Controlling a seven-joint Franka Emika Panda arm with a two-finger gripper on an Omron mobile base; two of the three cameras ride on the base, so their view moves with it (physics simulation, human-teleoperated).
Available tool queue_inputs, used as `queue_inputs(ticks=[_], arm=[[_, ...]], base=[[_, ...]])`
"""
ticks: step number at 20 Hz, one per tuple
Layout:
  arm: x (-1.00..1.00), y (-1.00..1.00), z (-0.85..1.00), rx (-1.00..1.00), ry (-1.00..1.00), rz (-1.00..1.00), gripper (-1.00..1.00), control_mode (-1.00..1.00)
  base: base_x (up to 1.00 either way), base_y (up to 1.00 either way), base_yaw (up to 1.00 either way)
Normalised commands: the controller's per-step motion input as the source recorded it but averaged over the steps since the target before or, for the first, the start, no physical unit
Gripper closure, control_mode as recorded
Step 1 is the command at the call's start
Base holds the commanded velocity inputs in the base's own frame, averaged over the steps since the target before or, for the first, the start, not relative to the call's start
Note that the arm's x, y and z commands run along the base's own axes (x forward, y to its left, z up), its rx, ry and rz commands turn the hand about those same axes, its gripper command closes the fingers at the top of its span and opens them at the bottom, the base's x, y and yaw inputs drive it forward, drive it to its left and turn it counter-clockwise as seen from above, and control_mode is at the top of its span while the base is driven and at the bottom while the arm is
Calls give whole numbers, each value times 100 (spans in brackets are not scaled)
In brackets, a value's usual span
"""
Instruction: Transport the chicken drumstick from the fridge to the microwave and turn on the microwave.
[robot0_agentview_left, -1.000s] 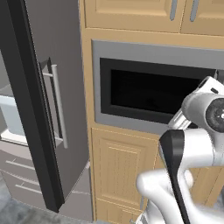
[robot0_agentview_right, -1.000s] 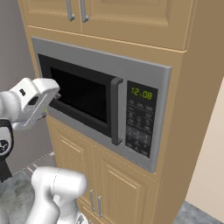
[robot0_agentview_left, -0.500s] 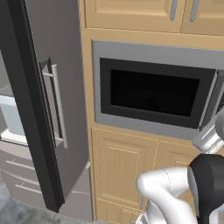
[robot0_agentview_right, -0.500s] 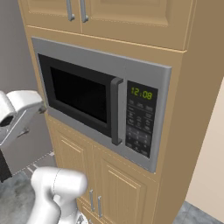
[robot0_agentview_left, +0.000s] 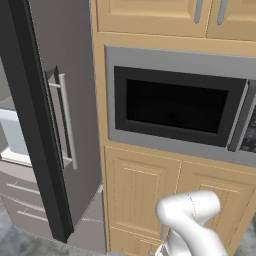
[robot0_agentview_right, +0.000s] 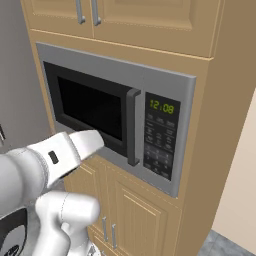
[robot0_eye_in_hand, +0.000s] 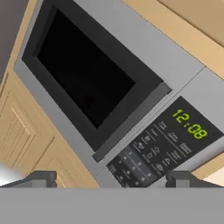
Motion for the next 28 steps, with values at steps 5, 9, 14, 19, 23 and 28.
queue_inputs(ticks=[5,9,14,19,23,28], arm=[[-65,-64,-39,18,-9,14,-100,-100],[-53,-18,-52,3,-18,8,-100,-100],[-11,0,-58,0,-25,0,-100,-100],[9,-1,-50,0,-17,1,-100,-100],[31,0,-64,0,-13,0,-100,-100],[29,0,-63,0,-13,0,-100,-100]], base=[[0,0,0],[0,0,0],[0,0,0],[0,0,0],[0,0,0],[0,0,0]])
